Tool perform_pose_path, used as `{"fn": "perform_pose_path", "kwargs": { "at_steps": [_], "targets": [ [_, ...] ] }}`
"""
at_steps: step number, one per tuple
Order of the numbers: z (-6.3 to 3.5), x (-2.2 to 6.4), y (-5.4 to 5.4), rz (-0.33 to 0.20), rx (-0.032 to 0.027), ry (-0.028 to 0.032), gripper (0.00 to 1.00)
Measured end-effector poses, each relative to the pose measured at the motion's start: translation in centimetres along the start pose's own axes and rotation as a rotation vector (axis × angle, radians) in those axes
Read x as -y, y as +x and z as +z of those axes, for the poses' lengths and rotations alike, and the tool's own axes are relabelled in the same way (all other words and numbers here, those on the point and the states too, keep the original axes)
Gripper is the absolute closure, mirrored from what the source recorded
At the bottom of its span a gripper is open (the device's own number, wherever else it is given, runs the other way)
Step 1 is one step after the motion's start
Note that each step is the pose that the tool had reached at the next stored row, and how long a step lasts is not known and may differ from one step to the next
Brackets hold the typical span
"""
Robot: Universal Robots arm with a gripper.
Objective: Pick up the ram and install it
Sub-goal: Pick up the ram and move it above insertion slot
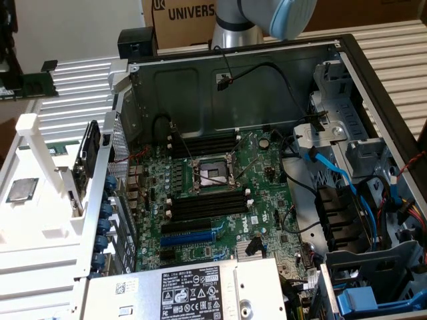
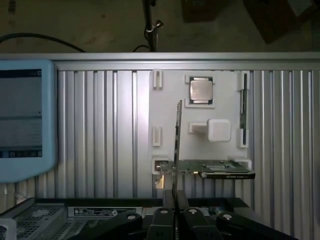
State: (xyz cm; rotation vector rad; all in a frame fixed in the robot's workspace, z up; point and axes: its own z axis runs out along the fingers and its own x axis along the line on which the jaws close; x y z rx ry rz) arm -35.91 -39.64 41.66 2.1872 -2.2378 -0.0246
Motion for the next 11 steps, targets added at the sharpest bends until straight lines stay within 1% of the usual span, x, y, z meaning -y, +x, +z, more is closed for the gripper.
{"fn": "perform_pose_path", "kwargs": {
  "at_steps": [6,9,11],
  "targets": [
    [-1.20,1.94,0.0,0.000,0.0000,-0.0001,0.87],
    [-1.62,3.02,-0.1,0.000,-0.0003,-0.0001,0.87],
    [-1.81,3.78,-0.1,0.000,-0.0017,0.0000,0.87]
  ]
}}
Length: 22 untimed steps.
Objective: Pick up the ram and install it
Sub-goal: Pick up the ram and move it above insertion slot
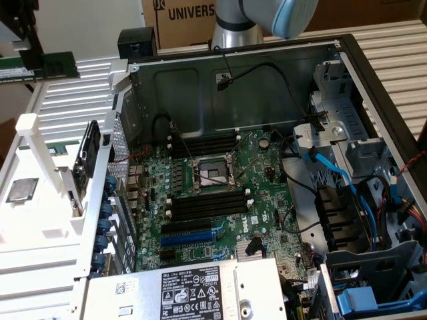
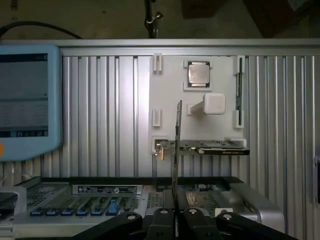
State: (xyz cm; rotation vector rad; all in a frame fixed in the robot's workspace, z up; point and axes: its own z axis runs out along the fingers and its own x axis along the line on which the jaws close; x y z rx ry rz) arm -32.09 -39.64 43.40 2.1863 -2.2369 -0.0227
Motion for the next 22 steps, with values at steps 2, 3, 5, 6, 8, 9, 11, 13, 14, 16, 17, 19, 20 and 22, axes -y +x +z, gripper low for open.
{"fn": "perform_pose_path", "kwargs": {
  "at_steps": [2,3,5,6,8,9,11,13,14,16,17,19,20,22],
  "targets": [
    [-0.13,0.72,0.0,0.000,-0.0030,-0.0003,0.87],
    [-0.19,1.07,0.0,0.000,-0.0045,-0.0003,0.87],
    [-0.34,1.78,0.0,0.000,-0.0066,-0.0006,0.87],
    [-0.41,2.18,-0.1,0.000,-0.0073,-0.0006,0.87],
    [-0.51,2.92,-0.1,0.000,-0.0075,-0.0005,0.87],
    [-0.56,3.29,-0.1,0.000,-0.0075,-0.0004,0.87],
    [-0.65,4.09,-0.1,0.000,-0.0075,-0.0006,0.87],
    [-0.71,4.91,-0.2,0.000,-0.0075,-0.0005,0.87],
    [-0.74,5.33,-0.2,0.000,-0.0075,-0.0005,0.87],
    [-0.78,6.21,-0.3,0.000,-0.0075,-0.0006,0.87],
    [-0.81,6.63,-0.3,0.000,-0.0075,-0.0006,0.87],
    [-0.84,7.46,-0.4,0.000,-0.0075,-0.0006,0.87],
    [-0.86,7.86,-0.4,0.000,-0.0075,-0.0006,0.87],
    [-0.91,9.47,-0.6,0.000,-0.0075,-0.0006,0.87]
  ]
}}
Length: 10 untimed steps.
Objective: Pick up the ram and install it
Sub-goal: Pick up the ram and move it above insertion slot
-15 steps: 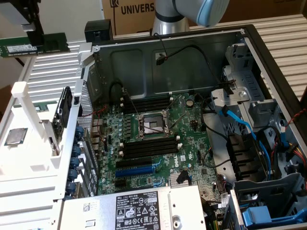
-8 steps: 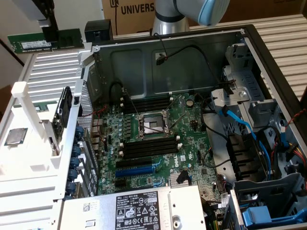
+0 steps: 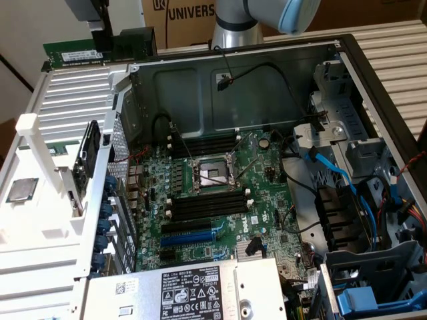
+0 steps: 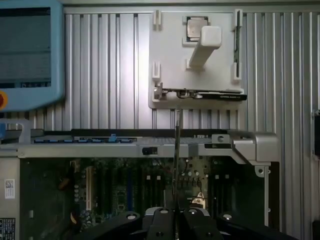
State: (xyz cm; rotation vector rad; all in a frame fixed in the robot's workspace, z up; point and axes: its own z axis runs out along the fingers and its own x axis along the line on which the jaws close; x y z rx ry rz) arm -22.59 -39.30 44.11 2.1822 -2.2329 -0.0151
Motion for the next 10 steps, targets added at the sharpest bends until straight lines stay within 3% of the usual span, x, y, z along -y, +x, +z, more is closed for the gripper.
{"fn": "perform_pose_path", "kwargs": {
  "at_steps": [7,8,10],
  "targets": [
    [-0.07,2.79,-0.3,0.000,0.0000,0.0000,0.87],
    [-0.09,4.03,-0.5,0.000,0.0000,0.0000,0.87],
    [-0.11,4.89,-0.5,0.000,0.0000,0.0000,0.87]
  ]
}}
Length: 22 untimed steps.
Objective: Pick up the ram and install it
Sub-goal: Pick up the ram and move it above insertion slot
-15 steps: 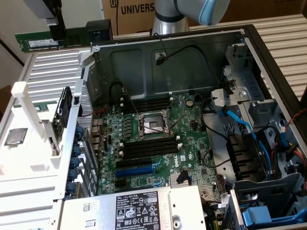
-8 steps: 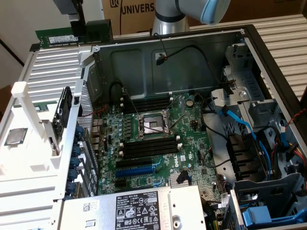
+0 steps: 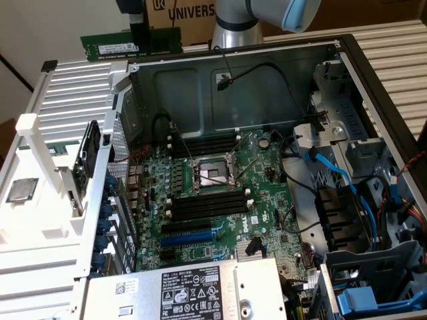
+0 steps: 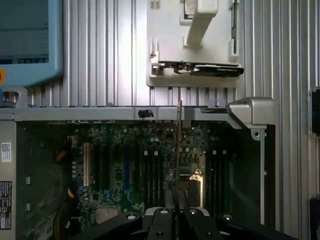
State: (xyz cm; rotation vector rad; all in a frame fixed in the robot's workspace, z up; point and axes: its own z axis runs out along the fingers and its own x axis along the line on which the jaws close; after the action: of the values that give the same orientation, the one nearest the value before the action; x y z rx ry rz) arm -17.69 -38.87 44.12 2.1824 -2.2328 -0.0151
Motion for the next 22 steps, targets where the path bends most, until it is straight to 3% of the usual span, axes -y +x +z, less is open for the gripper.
{"fn": "perform_pose_path", "kwargs": {
  "at_steps": [6,11,16,22],
  "targets": [
    [0.01,2.71,-0.2,0.000,-0.0001,-0.0003,0.87],
    [0.60,4.98,-0.3,0.000,0.0000,-0.0010,0.87],
    [1.48,5.97,-0.3,0.000,0.0001,-0.0010,0.87],
    [2.51,7.89,-0.3,0.000,0.0000,-0.0010,0.87]
  ]
}}
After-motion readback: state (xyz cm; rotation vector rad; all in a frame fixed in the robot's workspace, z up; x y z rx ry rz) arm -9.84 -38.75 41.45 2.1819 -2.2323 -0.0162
